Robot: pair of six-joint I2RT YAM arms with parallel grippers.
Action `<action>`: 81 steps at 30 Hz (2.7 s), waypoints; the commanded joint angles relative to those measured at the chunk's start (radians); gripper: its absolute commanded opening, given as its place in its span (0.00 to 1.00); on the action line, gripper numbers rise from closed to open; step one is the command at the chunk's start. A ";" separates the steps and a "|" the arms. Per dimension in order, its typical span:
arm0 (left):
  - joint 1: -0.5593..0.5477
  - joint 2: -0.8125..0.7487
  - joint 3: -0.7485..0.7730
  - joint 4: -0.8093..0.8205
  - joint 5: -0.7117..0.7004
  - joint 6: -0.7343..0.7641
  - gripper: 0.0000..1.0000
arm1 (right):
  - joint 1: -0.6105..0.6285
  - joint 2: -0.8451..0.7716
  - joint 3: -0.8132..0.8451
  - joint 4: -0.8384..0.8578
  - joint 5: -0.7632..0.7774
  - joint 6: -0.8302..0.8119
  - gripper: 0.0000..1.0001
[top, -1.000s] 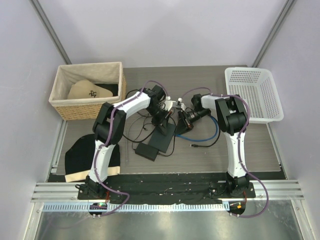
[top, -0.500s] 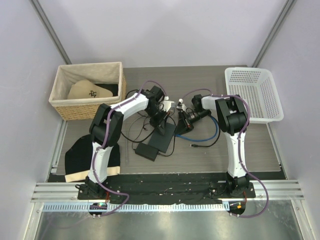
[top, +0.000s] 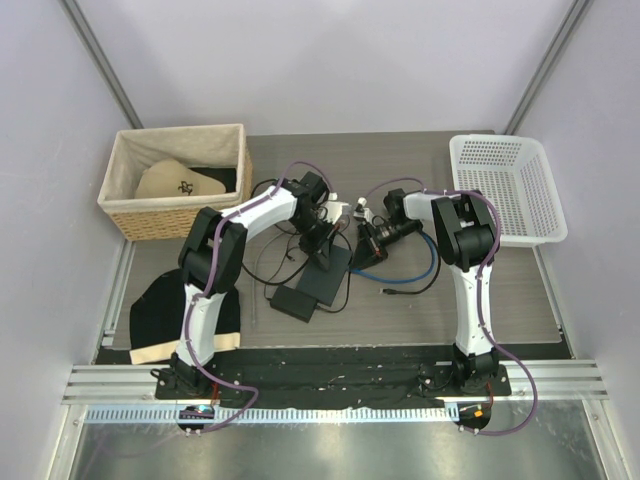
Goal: Pull the plug from the switch port
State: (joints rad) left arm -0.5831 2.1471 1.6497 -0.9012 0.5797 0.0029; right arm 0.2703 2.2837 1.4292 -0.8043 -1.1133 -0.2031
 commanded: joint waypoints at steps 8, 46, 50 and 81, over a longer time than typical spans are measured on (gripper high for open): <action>-0.006 0.054 -0.039 0.031 -0.123 0.017 0.00 | 0.010 0.016 -0.001 -0.056 0.331 -0.156 0.01; -0.004 -0.064 0.073 -0.021 -0.075 0.040 0.00 | -0.017 -0.289 0.051 -0.139 0.443 -0.323 0.01; -0.001 -0.168 0.114 -0.045 -0.081 0.089 0.00 | -0.029 -0.322 0.152 -0.147 0.497 -0.341 0.02; 0.137 -0.314 0.110 -0.015 -0.305 0.115 0.00 | 0.036 -0.263 0.613 0.117 0.903 -0.030 1.00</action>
State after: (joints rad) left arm -0.4469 1.8885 1.7367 -0.9413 0.3309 0.1146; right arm 0.2829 2.2478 2.0674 -0.7589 -0.2584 -0.2966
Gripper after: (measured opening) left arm 0.012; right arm 0.968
